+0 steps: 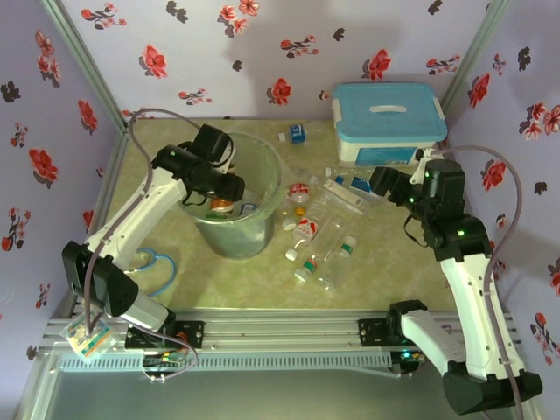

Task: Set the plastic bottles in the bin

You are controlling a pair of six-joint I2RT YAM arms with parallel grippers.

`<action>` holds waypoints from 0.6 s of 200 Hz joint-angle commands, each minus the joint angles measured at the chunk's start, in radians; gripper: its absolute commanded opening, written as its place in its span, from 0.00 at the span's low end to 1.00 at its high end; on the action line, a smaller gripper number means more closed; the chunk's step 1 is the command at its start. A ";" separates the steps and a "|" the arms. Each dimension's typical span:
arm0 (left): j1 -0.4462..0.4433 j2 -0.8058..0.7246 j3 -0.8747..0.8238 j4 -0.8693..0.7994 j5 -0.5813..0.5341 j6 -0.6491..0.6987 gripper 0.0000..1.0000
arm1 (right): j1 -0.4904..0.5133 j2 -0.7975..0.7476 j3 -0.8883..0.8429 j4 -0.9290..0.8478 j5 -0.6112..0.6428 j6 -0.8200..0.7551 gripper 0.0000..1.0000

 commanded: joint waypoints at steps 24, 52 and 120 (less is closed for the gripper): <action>0.023 -0.029 -0.066 0.084 0.076 0.031 0.65 | -0.045 -0.010 -0.032 0.004 0.003 0.030 0.89; 0.023 -0.039 -0.078 0.102 0.076 0.028 0.81 | -0.053 0.001 -0.029 0.010 -0.016 0.038 0.88; 0.028 -0.084 -0.078 0.097 0.067 0.028 0.90 | -0.054 0.082 -0.021 0.013 -0.057 0.051 0.88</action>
